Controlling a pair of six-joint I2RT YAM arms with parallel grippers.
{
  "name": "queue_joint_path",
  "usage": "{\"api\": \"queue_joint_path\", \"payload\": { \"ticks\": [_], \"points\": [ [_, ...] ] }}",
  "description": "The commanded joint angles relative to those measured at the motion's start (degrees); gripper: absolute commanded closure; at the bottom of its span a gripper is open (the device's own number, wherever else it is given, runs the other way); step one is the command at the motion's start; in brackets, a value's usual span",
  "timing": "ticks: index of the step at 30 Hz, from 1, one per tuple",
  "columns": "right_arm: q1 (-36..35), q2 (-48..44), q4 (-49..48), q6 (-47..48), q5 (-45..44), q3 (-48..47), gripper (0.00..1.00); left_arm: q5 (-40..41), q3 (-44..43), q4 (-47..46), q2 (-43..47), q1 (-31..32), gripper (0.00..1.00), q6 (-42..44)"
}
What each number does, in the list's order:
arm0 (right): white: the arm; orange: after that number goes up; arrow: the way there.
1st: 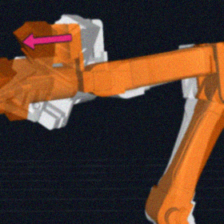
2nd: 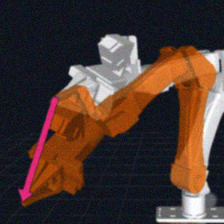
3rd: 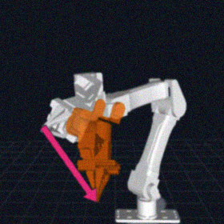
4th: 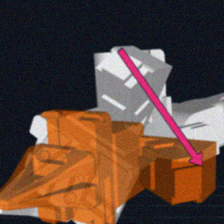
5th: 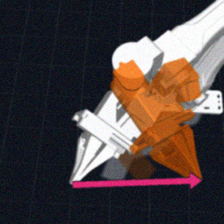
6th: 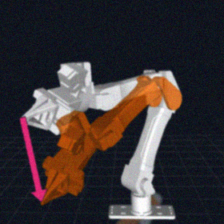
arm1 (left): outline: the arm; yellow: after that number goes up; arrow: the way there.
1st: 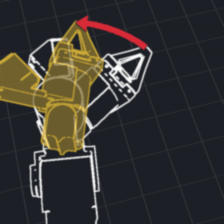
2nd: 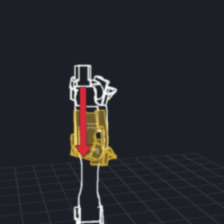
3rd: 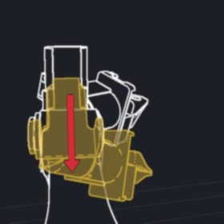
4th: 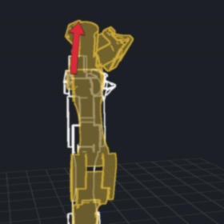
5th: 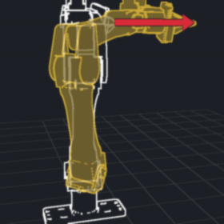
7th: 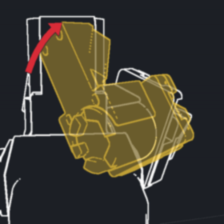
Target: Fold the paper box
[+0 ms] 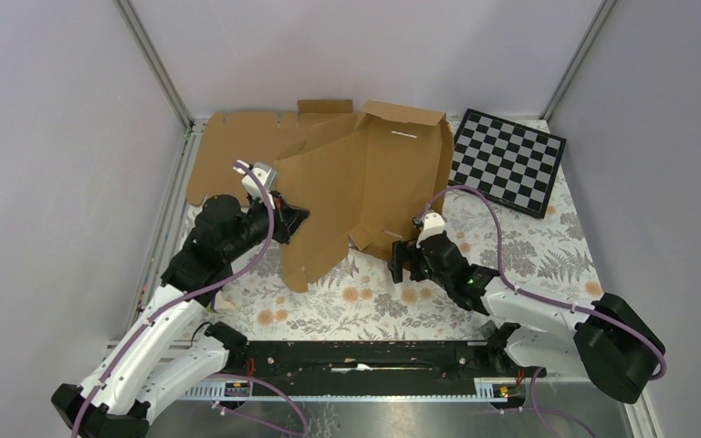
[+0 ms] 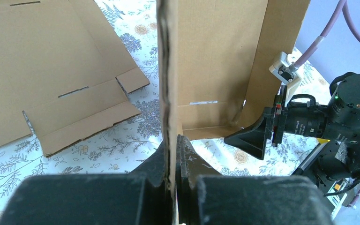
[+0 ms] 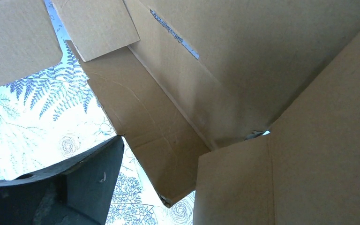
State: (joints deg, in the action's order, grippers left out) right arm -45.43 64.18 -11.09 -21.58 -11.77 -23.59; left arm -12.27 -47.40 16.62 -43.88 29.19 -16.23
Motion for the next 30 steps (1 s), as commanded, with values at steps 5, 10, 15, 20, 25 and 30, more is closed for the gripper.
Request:
{"api": "queue_joint_path", "payload": {
  "ticks": [5,10,15,20,25,30],
  "points": [
    [0.23,-0.44,-1.21,-0.27,-1.75,-1.8,0.0,-2.49,-1.36,-0.31,0.47,0.08,1.0,3.01],
    [0.7,-2.12,0.29,-1.42,-1.48,-0.6,0.01,-1.69,-1.82,1.14,0.22,0.08,1.0,4.7],
    [0.95,-2.51,0.81,-5.19,1.76,0.27,0.0,-1.83,-1.73,2.17,-0.14,0.08,1.0,7.27],
    [1.16,-2.36,4.01,-9.36,3.08,0.16,0.0,-2.17,-2.07,4.5,-0.89,0.09,1.0,10.61],
    [1.17,-2.31,5.81,-11.04,2.41,1.06,0.0,-1.19,-2.06,4.89,-1.0,0.08,1.0,11.81],
    [1.24,-2.46,6.47,-11.7,2.81,2.27,0.0,-1.08,-2.17,4.87,-1.12,0.08,1.0,12.3]
  ]
}}
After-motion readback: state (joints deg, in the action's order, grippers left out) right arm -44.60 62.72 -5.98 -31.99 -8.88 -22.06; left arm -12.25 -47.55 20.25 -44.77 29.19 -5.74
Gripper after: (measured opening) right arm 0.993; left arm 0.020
